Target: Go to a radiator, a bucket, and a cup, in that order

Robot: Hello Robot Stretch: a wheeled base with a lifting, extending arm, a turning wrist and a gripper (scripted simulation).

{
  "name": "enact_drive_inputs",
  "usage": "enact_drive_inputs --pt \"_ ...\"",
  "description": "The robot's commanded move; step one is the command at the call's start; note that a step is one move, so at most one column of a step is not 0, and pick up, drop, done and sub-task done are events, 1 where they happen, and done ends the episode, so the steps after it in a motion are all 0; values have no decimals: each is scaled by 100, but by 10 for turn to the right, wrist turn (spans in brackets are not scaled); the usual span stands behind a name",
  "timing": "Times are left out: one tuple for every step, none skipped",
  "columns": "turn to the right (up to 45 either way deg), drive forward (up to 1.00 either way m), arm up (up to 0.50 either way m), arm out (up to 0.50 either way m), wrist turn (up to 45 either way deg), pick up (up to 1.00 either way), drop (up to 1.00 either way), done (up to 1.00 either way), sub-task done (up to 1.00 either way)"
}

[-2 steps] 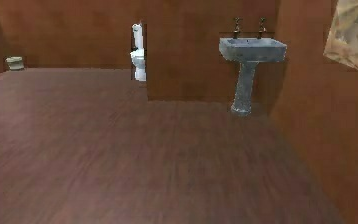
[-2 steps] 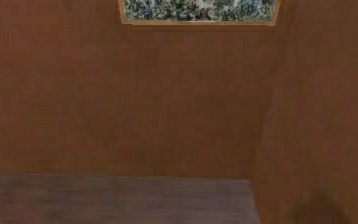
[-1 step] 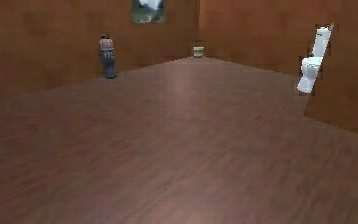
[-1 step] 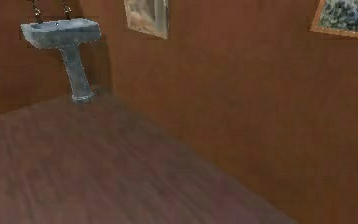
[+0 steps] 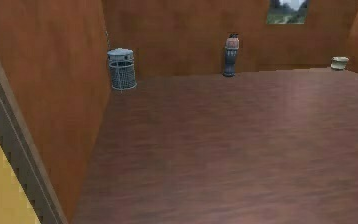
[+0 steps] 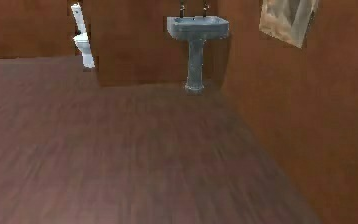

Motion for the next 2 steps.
enact_drive_inputs --pt "0 60 0 0 0 0 0 0 0" --pt "-450 0 0 0 0 0 0 0 0"
